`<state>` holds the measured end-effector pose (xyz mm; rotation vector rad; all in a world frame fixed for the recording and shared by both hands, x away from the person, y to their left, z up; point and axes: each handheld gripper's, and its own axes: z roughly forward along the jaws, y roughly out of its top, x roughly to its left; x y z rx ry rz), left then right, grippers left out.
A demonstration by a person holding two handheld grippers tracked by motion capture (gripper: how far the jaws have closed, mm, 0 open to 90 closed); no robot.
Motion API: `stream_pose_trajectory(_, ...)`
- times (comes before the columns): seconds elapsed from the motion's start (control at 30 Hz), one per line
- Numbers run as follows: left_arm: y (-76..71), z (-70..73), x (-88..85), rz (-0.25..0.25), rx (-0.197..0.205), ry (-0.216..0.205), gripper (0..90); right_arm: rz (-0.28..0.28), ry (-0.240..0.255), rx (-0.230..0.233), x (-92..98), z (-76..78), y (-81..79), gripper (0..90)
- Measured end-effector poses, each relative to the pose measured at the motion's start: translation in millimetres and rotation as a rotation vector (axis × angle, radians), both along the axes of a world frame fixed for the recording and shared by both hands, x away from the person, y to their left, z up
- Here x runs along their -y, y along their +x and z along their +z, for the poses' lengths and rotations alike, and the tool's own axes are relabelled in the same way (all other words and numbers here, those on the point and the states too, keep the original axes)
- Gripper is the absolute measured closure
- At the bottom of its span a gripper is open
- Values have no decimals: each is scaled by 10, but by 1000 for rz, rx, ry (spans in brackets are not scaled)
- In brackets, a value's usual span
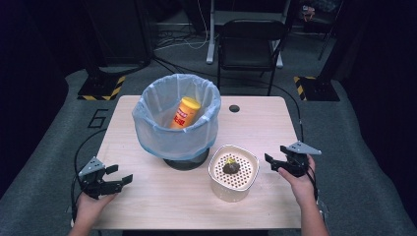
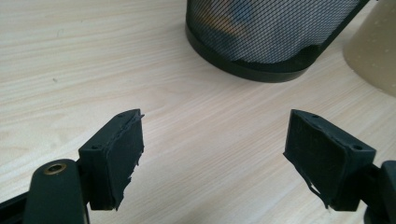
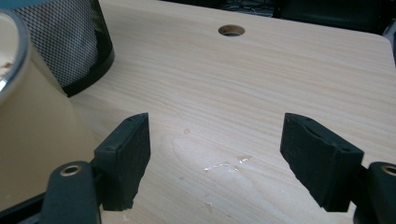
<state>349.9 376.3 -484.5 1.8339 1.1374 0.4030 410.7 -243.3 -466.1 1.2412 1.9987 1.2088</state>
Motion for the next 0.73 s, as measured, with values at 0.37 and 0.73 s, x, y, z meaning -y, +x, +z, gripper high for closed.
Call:
stream_pose_trajectory(0.37,89,-270,-127,38,-36,81,213,-19,-45,-16,33,-118,27,241)
stream_pose_trajectory(0.73,109,-366,-240,135,-79,83,179,-50,-70,-46,61,-249,46,240)
